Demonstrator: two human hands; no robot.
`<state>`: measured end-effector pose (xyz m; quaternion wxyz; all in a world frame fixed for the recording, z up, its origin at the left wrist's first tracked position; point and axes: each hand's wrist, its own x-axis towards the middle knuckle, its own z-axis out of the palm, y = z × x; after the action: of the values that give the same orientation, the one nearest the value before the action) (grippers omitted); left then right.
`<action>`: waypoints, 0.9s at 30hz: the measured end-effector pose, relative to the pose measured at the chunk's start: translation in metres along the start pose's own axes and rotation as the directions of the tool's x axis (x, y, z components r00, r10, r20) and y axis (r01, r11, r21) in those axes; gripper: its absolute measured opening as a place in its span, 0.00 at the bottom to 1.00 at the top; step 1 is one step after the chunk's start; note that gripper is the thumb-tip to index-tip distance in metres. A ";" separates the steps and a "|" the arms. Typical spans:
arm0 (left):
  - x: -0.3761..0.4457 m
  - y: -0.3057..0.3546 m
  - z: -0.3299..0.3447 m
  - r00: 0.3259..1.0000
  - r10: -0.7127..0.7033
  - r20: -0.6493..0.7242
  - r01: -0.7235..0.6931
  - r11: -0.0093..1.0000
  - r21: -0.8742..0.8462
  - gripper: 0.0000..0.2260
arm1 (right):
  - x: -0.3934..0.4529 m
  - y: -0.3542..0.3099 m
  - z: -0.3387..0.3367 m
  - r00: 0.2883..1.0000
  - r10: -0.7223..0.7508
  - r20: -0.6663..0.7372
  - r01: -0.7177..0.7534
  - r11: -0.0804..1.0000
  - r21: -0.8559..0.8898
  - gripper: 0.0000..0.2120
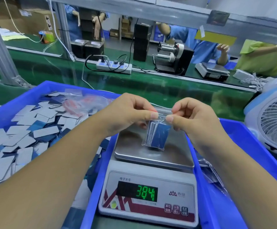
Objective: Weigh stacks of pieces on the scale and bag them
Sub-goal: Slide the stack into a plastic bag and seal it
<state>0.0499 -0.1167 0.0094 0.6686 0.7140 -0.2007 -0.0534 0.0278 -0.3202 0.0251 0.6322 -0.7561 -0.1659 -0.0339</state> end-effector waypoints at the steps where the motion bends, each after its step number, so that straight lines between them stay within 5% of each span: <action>1: 0.002 -0.002 0.003 0.999 -0.025 -0.023 0.025 1.000 0.005 0.06 | 0.001 0.004 -0.001 0.999 0.035 0.002 -0.035 0.999 0.012 0.12; 4: 0.006 -0.008 0.005 0.996 -0.019 -0.087 0.042 0.963 0.267 0.07 | 0.005 0.020 -0.001 0.990 0.118 -0.079 -0.128 0.984 -0.126 0.10; 8: 0.006 -0.013 0.002 0.990 0.092 -0.104 -0.011 0.799 0.601 0.01 | 0.009 0.031 -0.002 0.990 0.024 -0.136 -0.090 0.856 -0.509 0.05; 17: 0.007 -0.012 -0.021 0.932 0.139 -0.334 0.059 0.853 0.519 0.10 | 0.002 0.022 0.003 0.997 -0.059 -0.044 0.015 0.748 -0.664 0.03; 27: 0.007 -0.015 -0.018 0.947 0.114 -0.300 0.070 0.839 0.540 0.11 | -0.004 0.018 0.010 0.999 -0.033 0.030 0.045 0.727 -0.685 0.04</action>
<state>0.0654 -0.1018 -0.0023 0.4625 0.8707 -0.1048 0.1303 0.0282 -0.3141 0.0048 0.3065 -0.9325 -0.1626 -0.1000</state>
